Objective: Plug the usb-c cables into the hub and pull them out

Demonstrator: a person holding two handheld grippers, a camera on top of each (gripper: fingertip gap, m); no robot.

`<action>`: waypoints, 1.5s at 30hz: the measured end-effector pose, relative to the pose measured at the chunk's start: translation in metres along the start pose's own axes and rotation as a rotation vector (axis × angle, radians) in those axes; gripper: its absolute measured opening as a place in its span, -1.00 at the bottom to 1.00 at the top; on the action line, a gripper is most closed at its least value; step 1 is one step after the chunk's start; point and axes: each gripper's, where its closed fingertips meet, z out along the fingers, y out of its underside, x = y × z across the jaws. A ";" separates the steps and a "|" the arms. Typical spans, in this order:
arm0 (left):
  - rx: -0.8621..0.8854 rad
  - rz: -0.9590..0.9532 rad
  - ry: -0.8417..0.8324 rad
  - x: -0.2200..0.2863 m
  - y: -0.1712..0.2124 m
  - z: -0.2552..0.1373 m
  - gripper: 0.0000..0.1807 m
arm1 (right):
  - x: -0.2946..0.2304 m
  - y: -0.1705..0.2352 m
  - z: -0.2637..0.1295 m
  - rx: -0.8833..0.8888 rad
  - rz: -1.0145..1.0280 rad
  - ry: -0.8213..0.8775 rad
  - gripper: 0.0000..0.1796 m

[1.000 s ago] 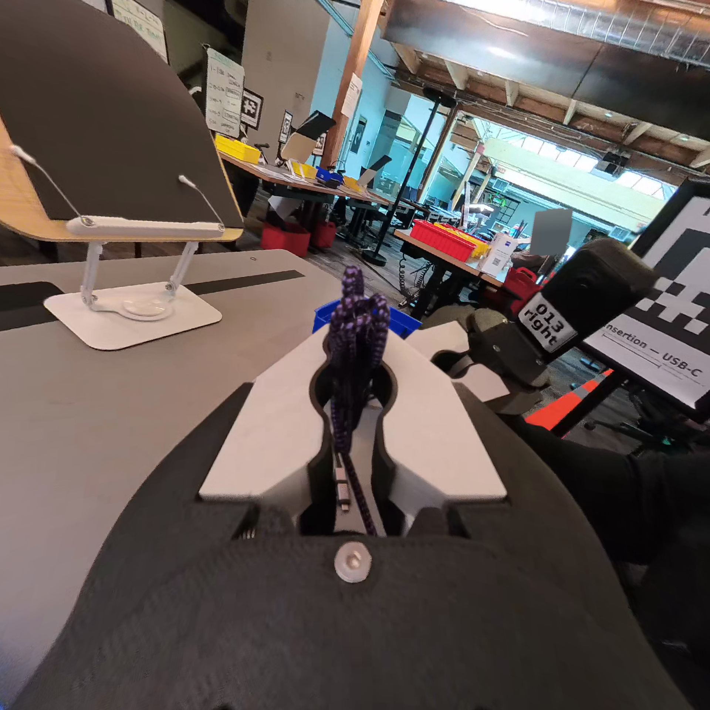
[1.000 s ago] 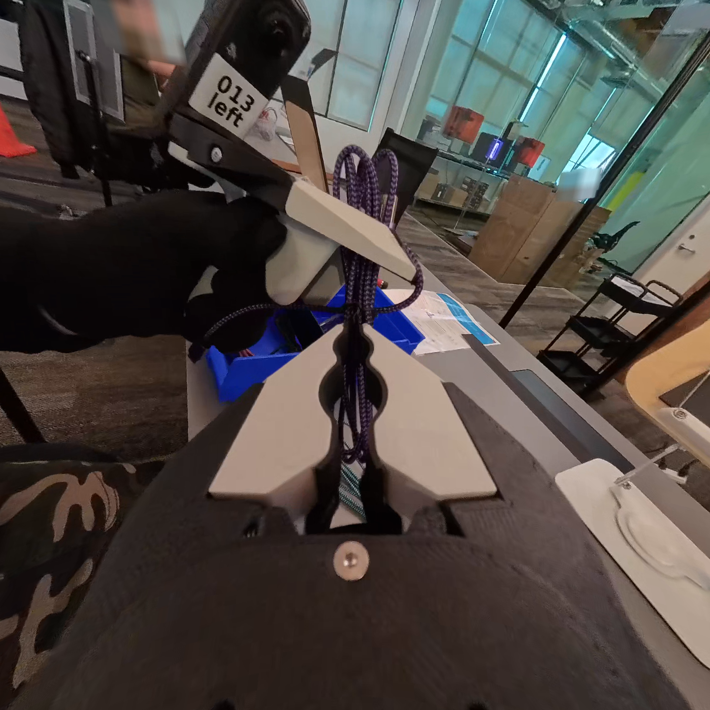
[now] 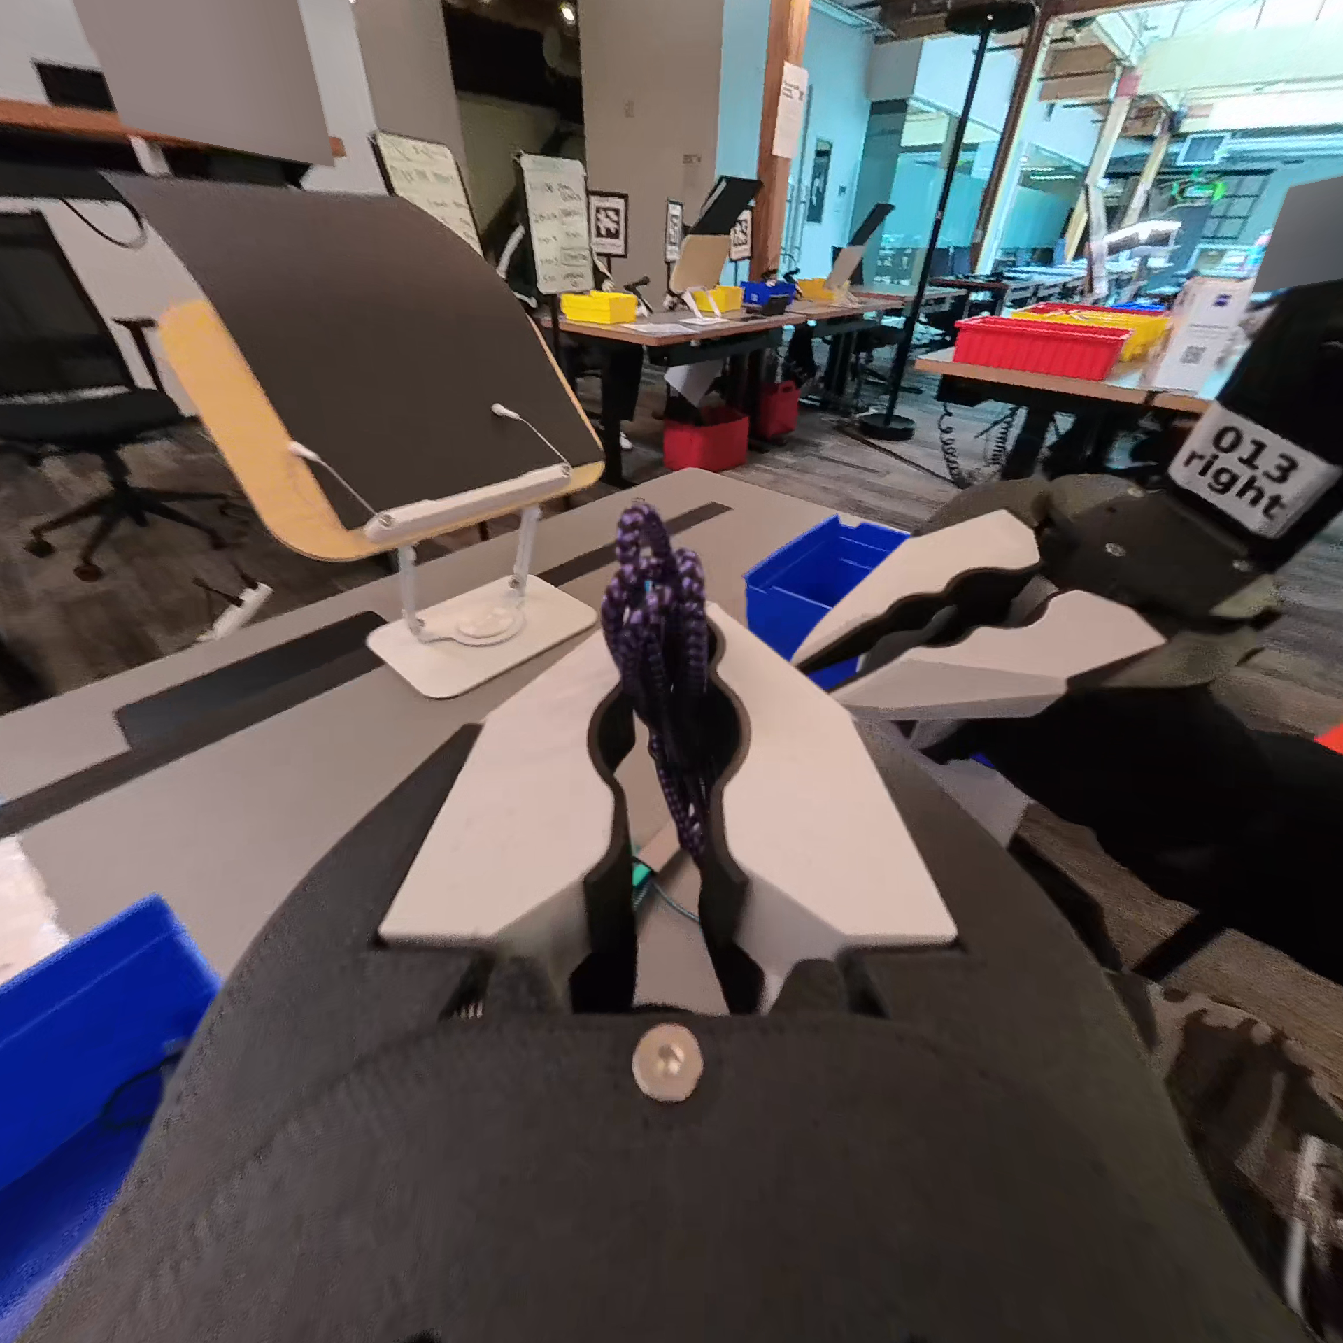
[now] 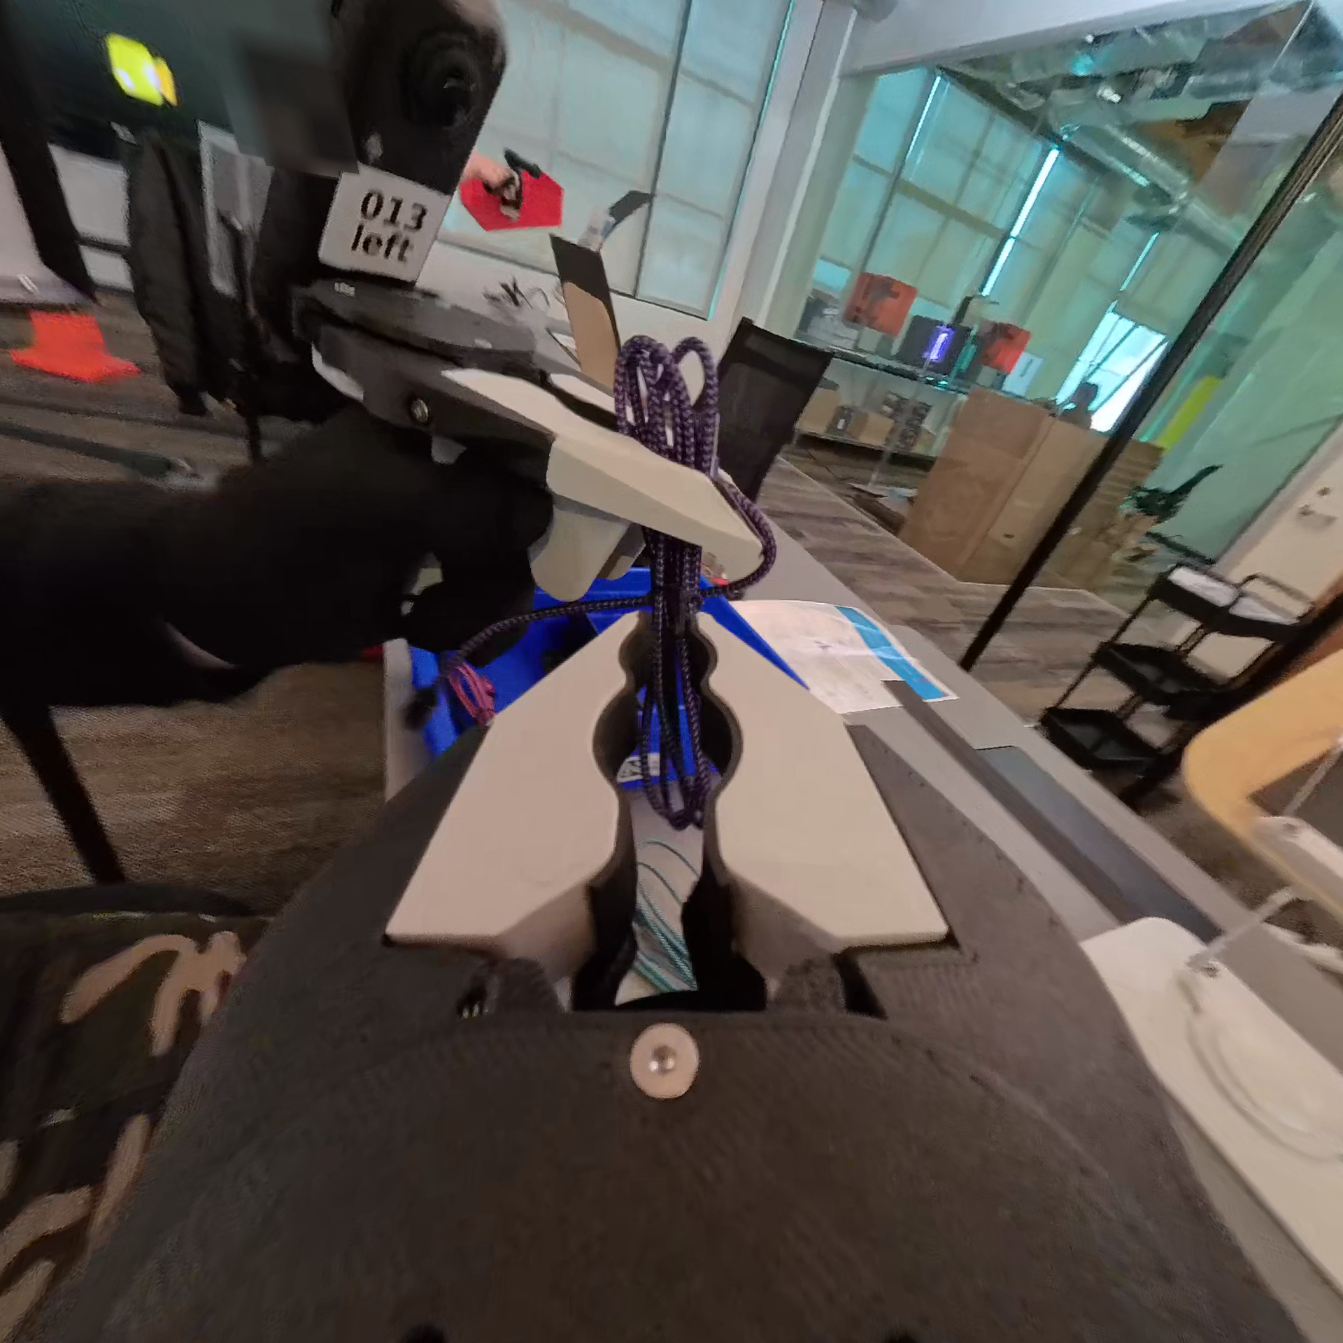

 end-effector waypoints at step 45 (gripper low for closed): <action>0.036 0.144 -0.010 0.013 -0.008 0.001 -0.88 | -0.004 0.011 0.005 0.118 0.667 -0.335 -0.91</action>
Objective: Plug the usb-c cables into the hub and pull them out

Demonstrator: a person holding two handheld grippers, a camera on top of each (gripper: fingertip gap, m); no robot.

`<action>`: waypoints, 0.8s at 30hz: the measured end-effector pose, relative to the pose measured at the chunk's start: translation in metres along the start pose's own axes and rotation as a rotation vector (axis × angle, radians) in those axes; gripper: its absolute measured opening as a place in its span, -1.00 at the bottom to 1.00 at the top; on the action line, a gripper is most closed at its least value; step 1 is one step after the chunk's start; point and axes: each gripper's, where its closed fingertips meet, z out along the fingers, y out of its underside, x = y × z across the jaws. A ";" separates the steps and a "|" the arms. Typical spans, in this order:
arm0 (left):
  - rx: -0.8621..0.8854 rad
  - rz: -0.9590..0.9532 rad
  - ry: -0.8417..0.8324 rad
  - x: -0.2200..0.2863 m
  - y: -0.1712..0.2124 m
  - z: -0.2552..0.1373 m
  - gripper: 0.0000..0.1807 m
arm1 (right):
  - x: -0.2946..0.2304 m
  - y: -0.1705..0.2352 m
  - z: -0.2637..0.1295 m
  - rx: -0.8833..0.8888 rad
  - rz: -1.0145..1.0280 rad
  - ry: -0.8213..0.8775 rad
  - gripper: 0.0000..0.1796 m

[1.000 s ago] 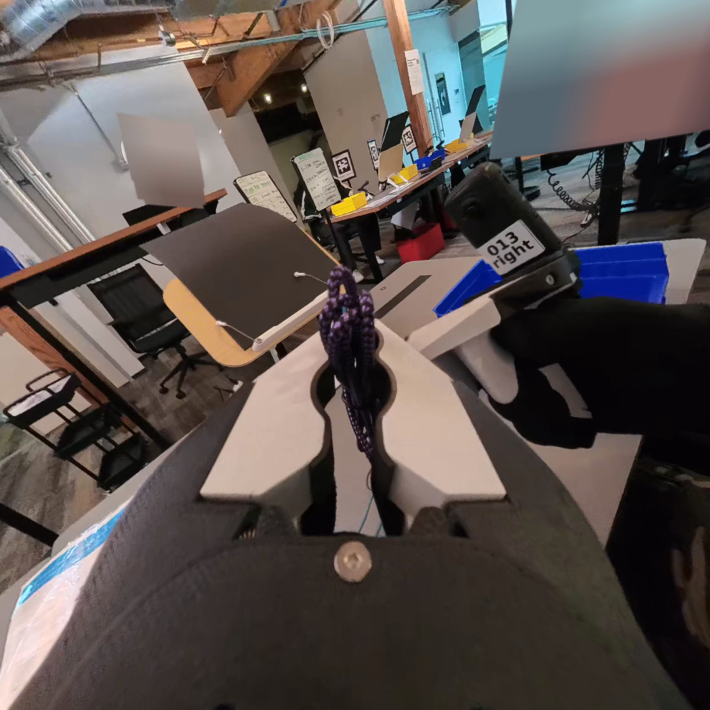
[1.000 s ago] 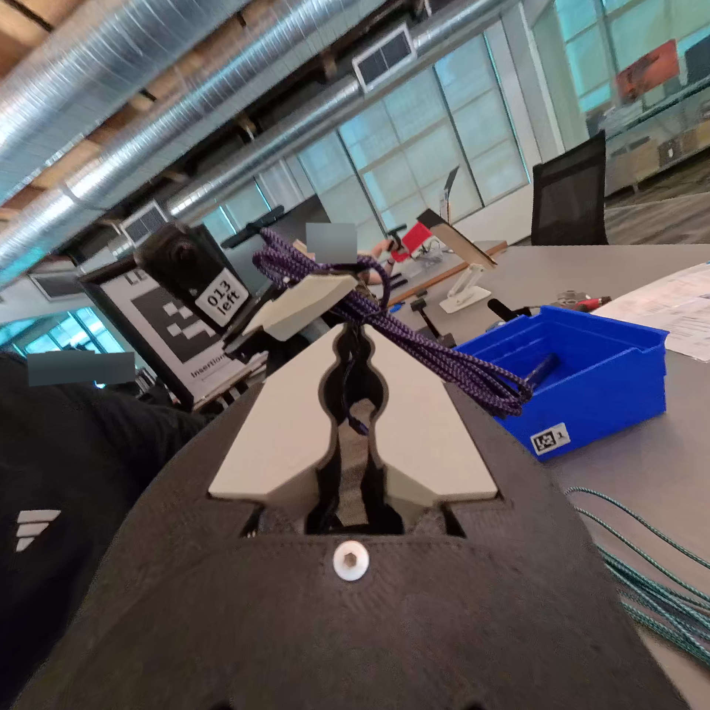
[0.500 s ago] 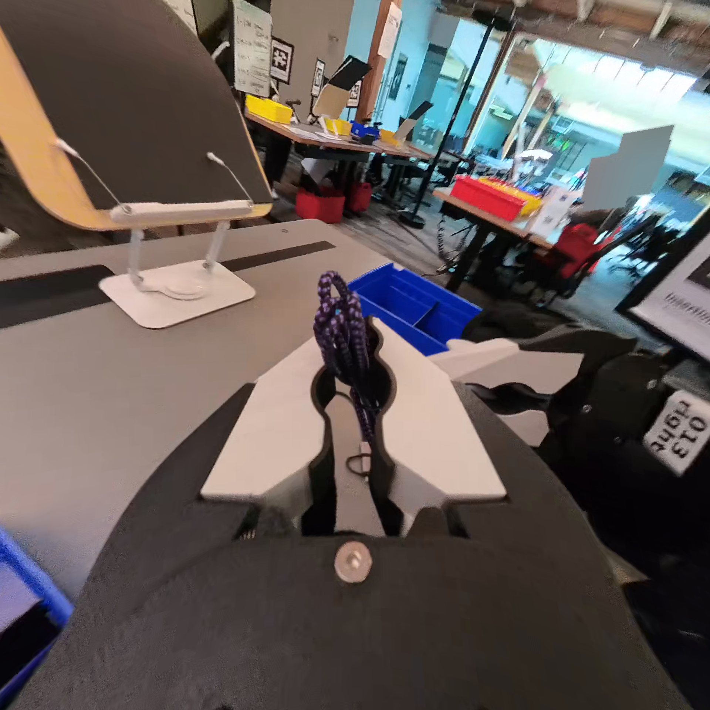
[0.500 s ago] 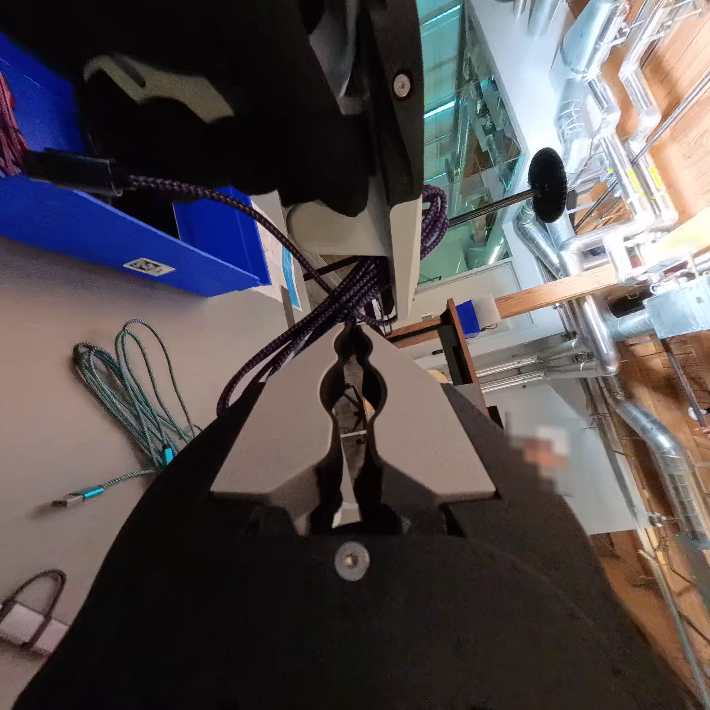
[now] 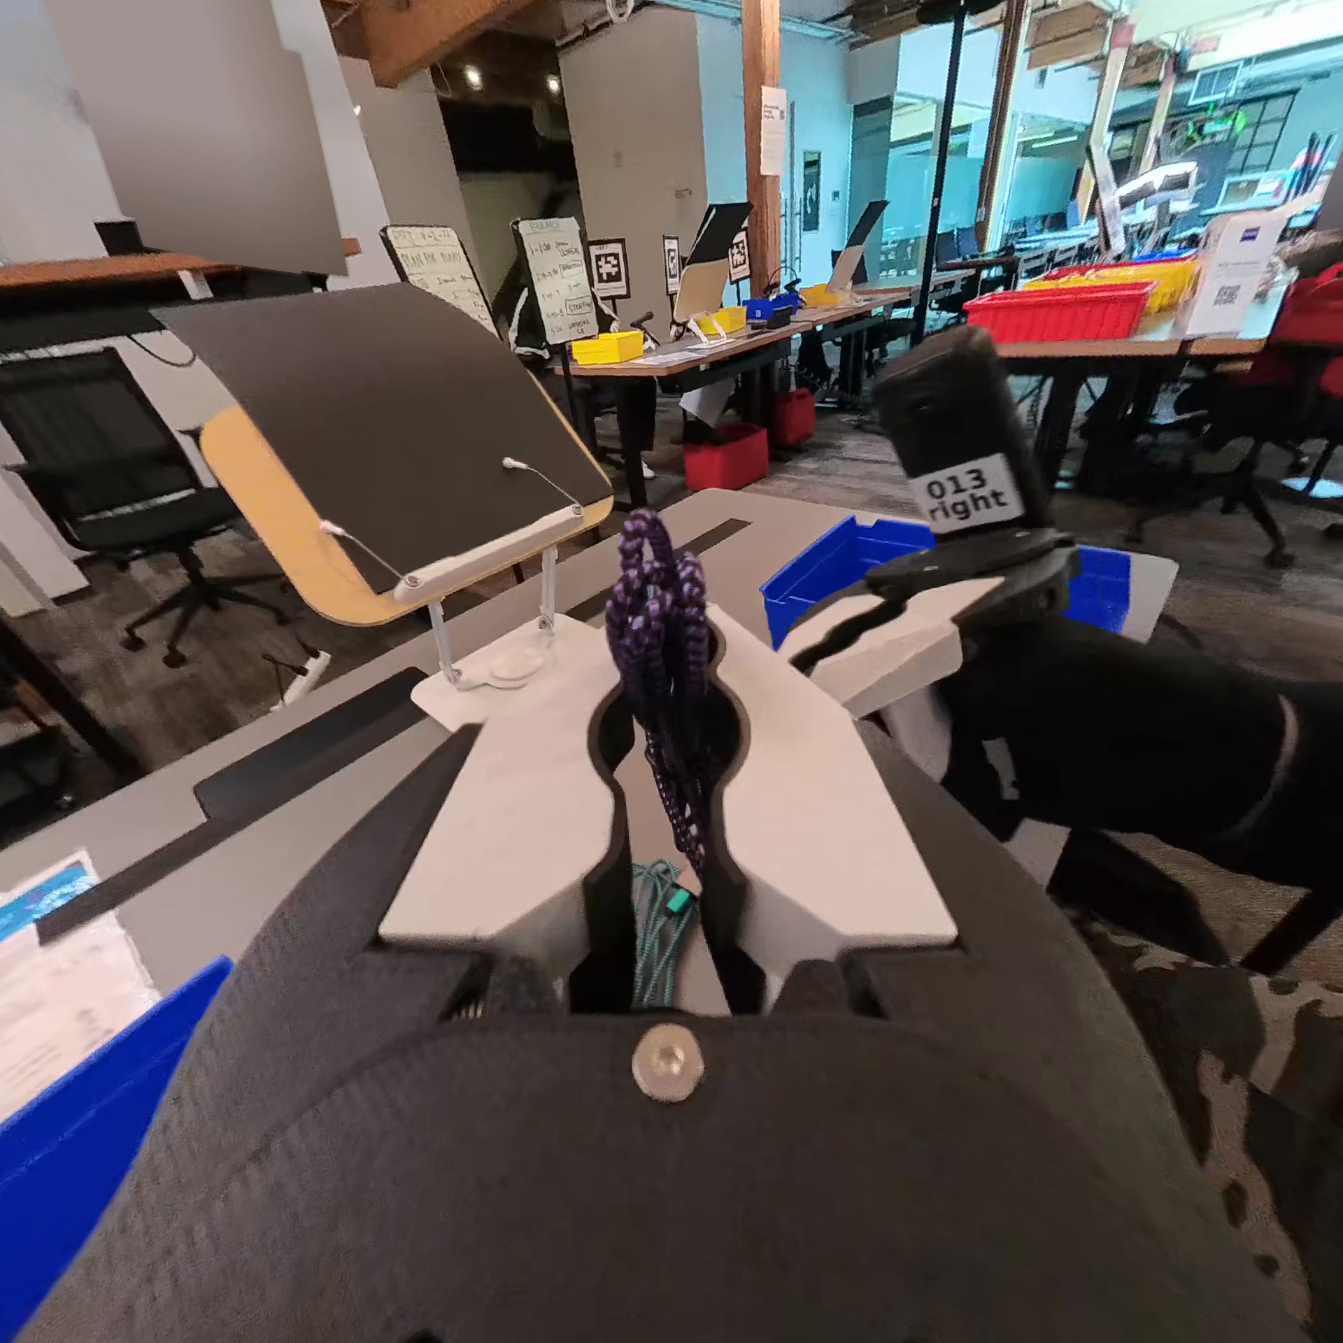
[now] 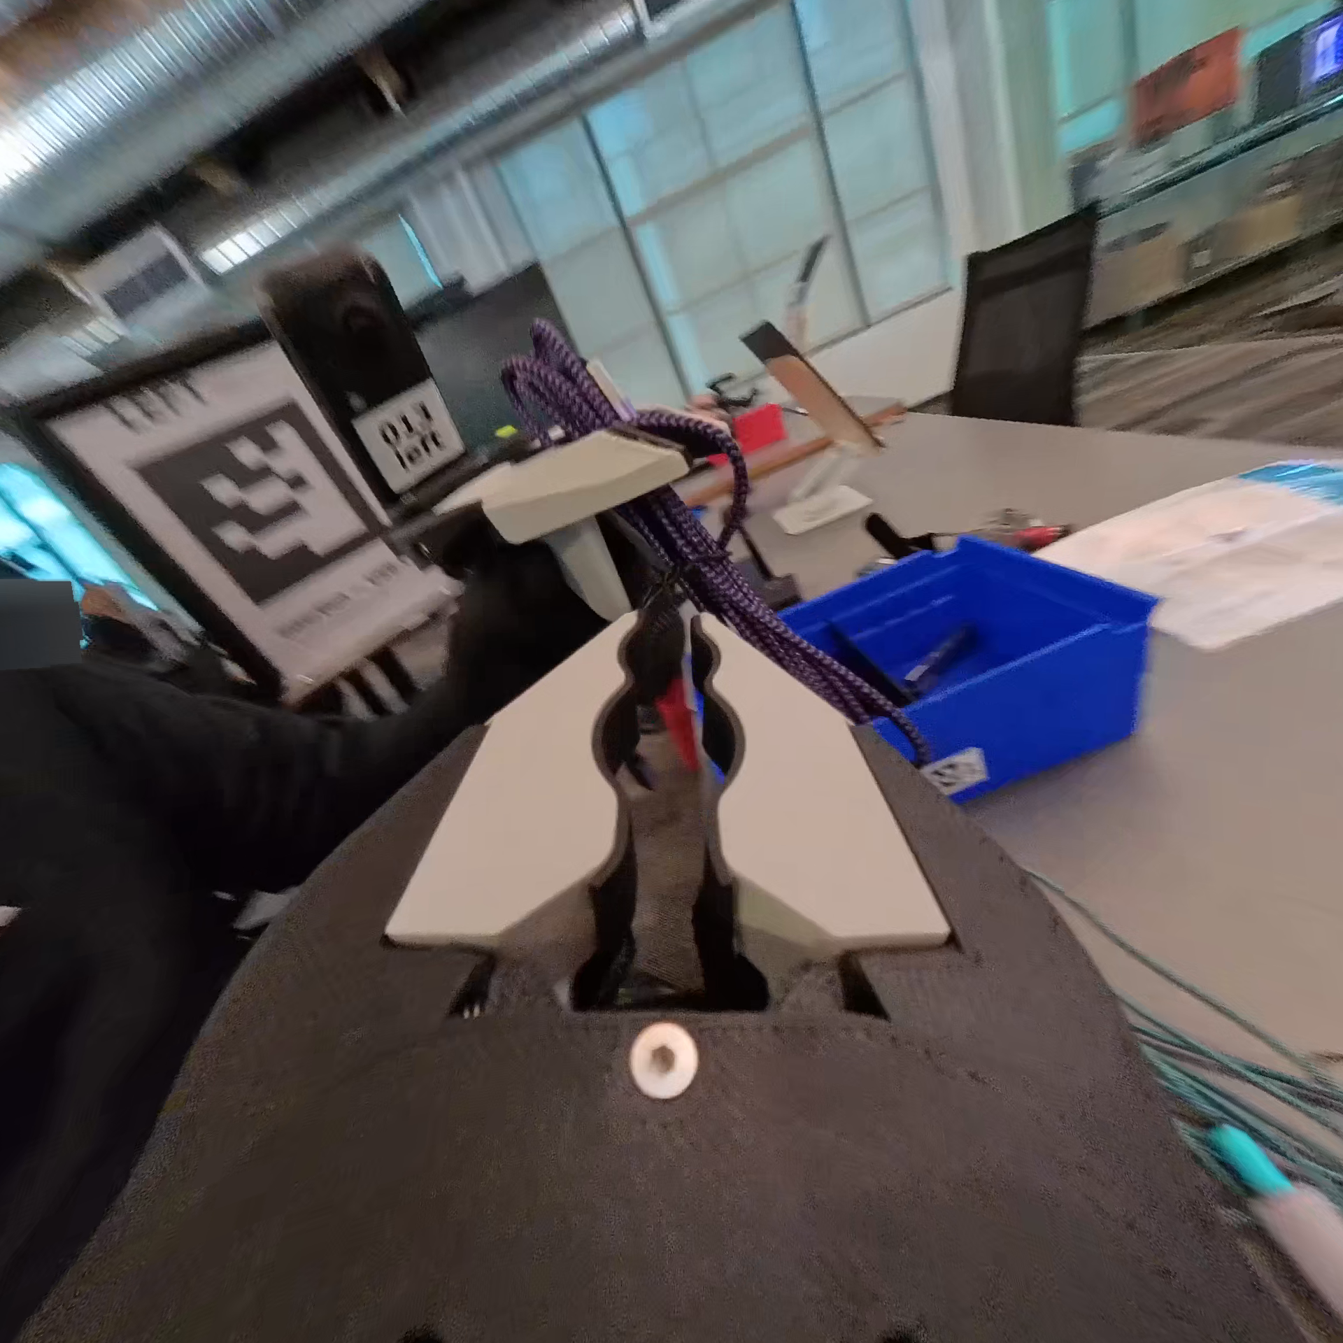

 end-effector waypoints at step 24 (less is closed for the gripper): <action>-0.056 0.128 -0.037 0.011 0.007 0.005 -0.89 | 0.010 0.005 -0.001 -0.043 -0.085 0.097 -1.00</action>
